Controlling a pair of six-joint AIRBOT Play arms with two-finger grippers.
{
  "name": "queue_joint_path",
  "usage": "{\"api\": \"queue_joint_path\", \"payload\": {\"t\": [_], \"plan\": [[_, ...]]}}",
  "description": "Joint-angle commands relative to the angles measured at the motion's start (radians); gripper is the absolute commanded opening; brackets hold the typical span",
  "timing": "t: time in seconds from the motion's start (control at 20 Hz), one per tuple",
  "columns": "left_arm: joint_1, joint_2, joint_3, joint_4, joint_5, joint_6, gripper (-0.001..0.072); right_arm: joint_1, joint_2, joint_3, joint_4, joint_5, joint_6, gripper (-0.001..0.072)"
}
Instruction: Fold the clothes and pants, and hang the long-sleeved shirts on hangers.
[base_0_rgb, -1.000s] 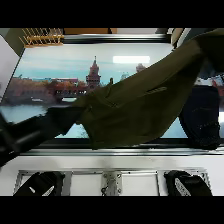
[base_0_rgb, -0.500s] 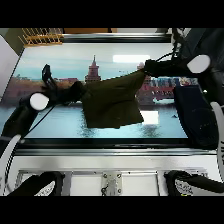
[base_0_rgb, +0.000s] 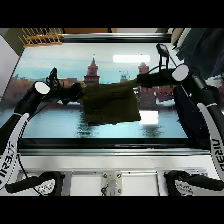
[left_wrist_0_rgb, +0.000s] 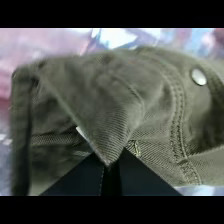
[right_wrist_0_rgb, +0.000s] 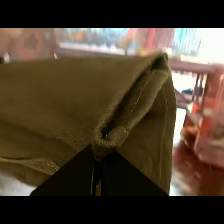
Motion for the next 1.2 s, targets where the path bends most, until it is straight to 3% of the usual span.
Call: {"api": "queue_joint_path", "payload": {"t": [0.0, 0.3, 0.7, 0.75, 0.8, 0.85, 0.9, 1.0, 1.1, 1.15], "plan": [[0.007, 0.055, -0.171, -0.003, 0.036, 0.057, 0.0014, 0.04, 0.077, -0.216, -0.04, 0.006, -0.003, 0.0013], [-0.055, 0.064, -0.329, -0.009, 0.06, 0.057, 0.0014, 0.095, 0.099, -0.508, -0.039, -0.16, -0.003, 0.0014], [-0.113, 0.064, -0.33, -0.008, -0.005, 0.056, 0.0016, 0.095, 0.104, -0.518, -0.043, -0.137, -0.002, 0.0028], [-0.113, 0.072, -0.329, -0.008, -0.024, 0.058, 0.0133, 0.094, 0.11, -0.508, -0.043, -0.107, -0.003, 0.0101], [-0.113, 0.093, -0.328, -0.009, -0.029, 0.07, 0.0416, 0.085, 0.121, -0.489, -0.043, -0.059, -0.003, 0.0386], [-0.113, 0.131, -0.328, -0.008, -0.028, 0.083, 0.0571, 0.071, 0.135, -0.459, -0.044, -0.003, -0.003, 0.0667], [-0.113, 0.175, -0.328, -0.005, -0.027, 0.087, 0.057, 0.045, 0.151, -0.419, -0.043, 0.069, -0.003, 0.0707], [-0.113, 0.28, -0.328, -0.001, -0.039, 0.09, 0.057, -0.032, 0.161, -0.331, -0.043, 0.201, -0.007, 0.0708], [-0.113, 0.362, -0.328, -0.001, -0.048, 0.09, 0.0568, -0.125, 0.145, -0.275, -0.028, 0.237, -0.029, 0.0708], [-0.113, 0.398, -0.328, -0.001, -0.053, 0.09, 0.0474, -0.171, 0.124, -0.263, 0.004, 0.233, -0.058, 0.0708]]}}
